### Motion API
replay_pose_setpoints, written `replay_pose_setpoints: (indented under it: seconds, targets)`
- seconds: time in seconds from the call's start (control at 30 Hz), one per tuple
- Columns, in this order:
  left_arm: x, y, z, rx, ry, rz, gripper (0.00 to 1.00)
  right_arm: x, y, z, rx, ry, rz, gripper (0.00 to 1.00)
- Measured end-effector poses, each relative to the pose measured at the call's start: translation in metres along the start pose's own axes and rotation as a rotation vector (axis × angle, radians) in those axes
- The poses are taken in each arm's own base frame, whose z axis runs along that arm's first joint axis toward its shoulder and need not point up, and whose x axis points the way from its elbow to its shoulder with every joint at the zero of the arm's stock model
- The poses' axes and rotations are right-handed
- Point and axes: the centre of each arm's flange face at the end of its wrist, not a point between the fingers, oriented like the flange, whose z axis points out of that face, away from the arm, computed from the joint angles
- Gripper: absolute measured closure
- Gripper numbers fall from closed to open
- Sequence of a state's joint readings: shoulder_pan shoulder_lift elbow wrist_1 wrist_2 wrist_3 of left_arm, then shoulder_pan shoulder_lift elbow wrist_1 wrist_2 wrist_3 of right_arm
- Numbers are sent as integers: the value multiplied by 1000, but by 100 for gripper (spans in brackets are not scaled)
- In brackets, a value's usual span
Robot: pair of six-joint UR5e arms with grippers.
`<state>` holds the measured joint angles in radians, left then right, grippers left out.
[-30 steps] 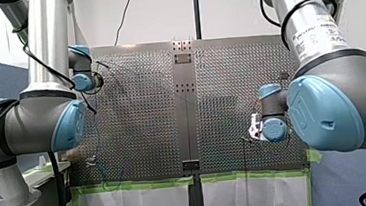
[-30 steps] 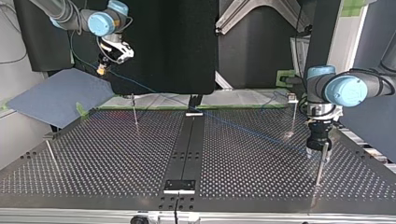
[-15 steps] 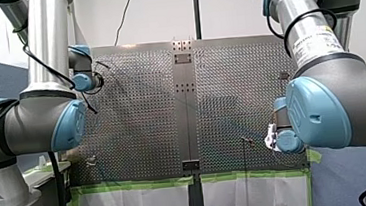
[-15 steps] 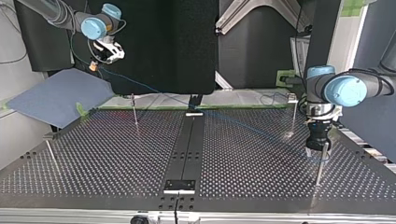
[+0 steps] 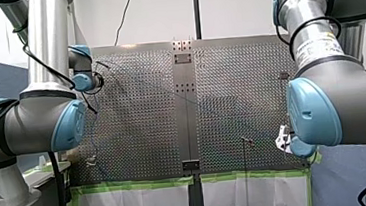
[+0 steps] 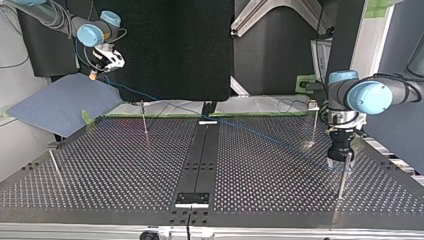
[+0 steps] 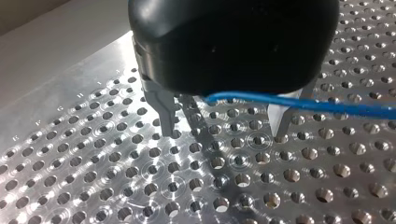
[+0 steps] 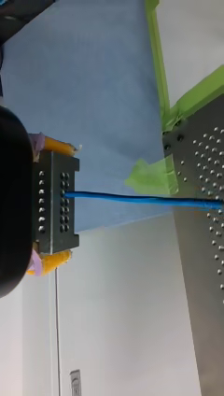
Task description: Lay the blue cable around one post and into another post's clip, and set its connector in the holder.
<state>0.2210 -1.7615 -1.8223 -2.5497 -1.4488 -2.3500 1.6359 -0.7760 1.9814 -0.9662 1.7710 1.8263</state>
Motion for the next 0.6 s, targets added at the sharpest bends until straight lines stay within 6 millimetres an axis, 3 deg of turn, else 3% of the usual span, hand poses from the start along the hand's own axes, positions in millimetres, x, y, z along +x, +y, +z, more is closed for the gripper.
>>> replay_pose_setpoints:
  seconds: [0.6]
  targets:
    - [1,-1,0,1,1,0,0,-49,12,4,-4,-74,7,100]
